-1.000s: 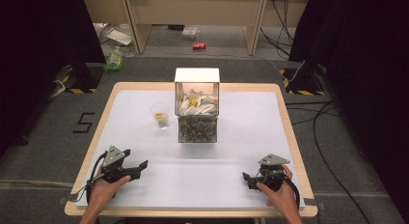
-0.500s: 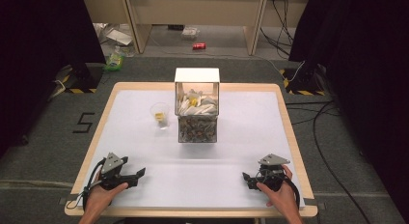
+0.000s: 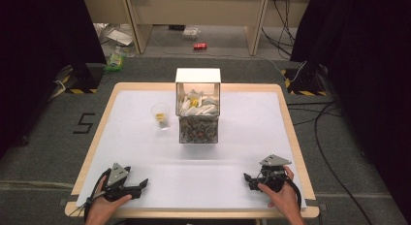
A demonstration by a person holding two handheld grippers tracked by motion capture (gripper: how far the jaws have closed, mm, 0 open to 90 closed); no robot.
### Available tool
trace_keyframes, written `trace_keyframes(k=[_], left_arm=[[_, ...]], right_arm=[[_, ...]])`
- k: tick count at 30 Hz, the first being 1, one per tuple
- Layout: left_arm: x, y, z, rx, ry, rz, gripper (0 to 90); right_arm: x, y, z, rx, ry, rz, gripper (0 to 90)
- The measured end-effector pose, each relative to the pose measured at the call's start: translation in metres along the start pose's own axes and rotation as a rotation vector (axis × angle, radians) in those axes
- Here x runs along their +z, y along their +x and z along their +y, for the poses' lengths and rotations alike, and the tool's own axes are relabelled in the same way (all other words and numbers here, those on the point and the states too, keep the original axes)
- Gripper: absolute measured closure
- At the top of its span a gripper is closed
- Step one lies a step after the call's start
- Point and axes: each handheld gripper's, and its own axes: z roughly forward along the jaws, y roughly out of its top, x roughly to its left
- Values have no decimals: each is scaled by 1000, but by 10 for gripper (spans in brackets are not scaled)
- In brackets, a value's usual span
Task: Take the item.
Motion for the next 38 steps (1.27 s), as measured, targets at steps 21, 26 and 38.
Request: trace_keyframes(k=[21, 26, 38], left_arm=[[-4, -2, -11, -13, -62, -2, 149], [-4, -2, -11, -13, -62, 0, 148], [-3, -2, -11, -12, -62, 0, 148]], right_arm=[[0, 0, 0, 0, 1, 0, 78], [0, 0, 0, -2, 0, 1, 78], [0, 0, 0, 0, 1, 1, 78]])
